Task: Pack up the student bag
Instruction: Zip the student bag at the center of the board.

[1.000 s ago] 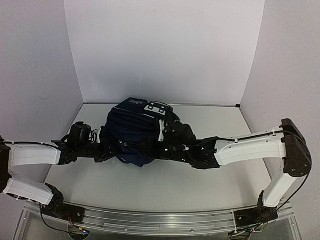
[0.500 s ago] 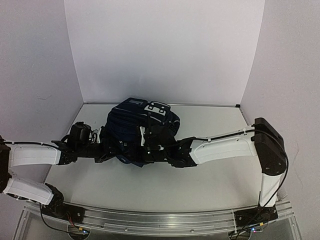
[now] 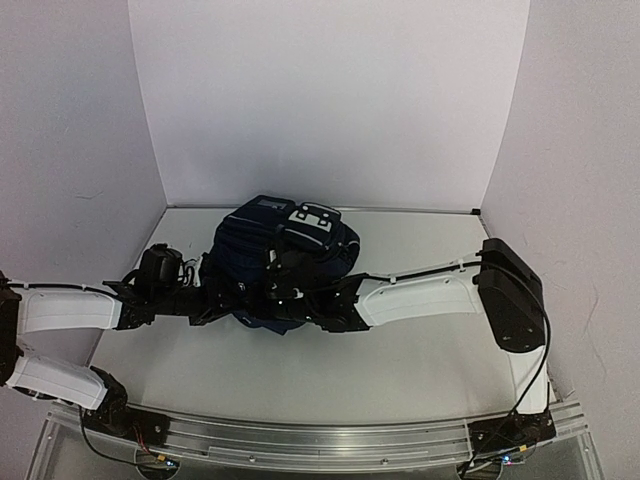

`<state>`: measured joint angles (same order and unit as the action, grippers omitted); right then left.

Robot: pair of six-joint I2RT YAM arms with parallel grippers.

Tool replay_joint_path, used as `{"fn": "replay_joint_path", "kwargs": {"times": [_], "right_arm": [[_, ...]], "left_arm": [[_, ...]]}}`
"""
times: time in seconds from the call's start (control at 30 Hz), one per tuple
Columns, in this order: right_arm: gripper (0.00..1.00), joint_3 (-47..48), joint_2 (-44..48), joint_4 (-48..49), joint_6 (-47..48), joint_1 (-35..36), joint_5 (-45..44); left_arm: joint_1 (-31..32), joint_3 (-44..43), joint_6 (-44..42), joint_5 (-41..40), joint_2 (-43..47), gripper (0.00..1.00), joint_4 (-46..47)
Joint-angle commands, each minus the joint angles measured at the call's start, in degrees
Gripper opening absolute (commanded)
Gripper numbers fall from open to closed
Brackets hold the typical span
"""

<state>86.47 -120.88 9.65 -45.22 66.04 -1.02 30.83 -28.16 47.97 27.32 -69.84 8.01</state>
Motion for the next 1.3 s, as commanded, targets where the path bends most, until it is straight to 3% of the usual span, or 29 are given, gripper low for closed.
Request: {"fn": "replay_joint_path", "kwargs": {"times": [0.0,0.2,0.37,0.67,1.0,1.27], "right_arm": [[0.26,4.01,-2.61,-0.02,1.09,-0.09,-2.07],[0.20,5.32,-4.30,-0.07,-0.16,-0.12,-4.07],[0.00,5.20,-3.66,-0.07,-1.11,-0.12,-4.90],[0.00,-4.26,6.78,-0.35,-0.56,1.43,-2.76],[0.00,-9.21,12.45,-7.85,-2.13,2.01,-4.97],[0.00,-12.43,13.24,-15.00,-3.48,0.45,-12.88]], "left_arm": [[0.36,-2.29,-0.65,3.66,1.02,0.00,6.75],[0.37,-2.25,-0.67,3.71,1.37,0.00,6.51],[0.32,-1.79,0.36,1.74,1.97,0.00,5.67],[-0.43,-1.90,3.97,-5.65,1.59,0.00,1.89],[-3.00,-1.63,6.27,-6.18,1.11,0.00,2.09],[-7.15,-0.97,5.00,-4.24,4.26,0.00,-1.91]]}}
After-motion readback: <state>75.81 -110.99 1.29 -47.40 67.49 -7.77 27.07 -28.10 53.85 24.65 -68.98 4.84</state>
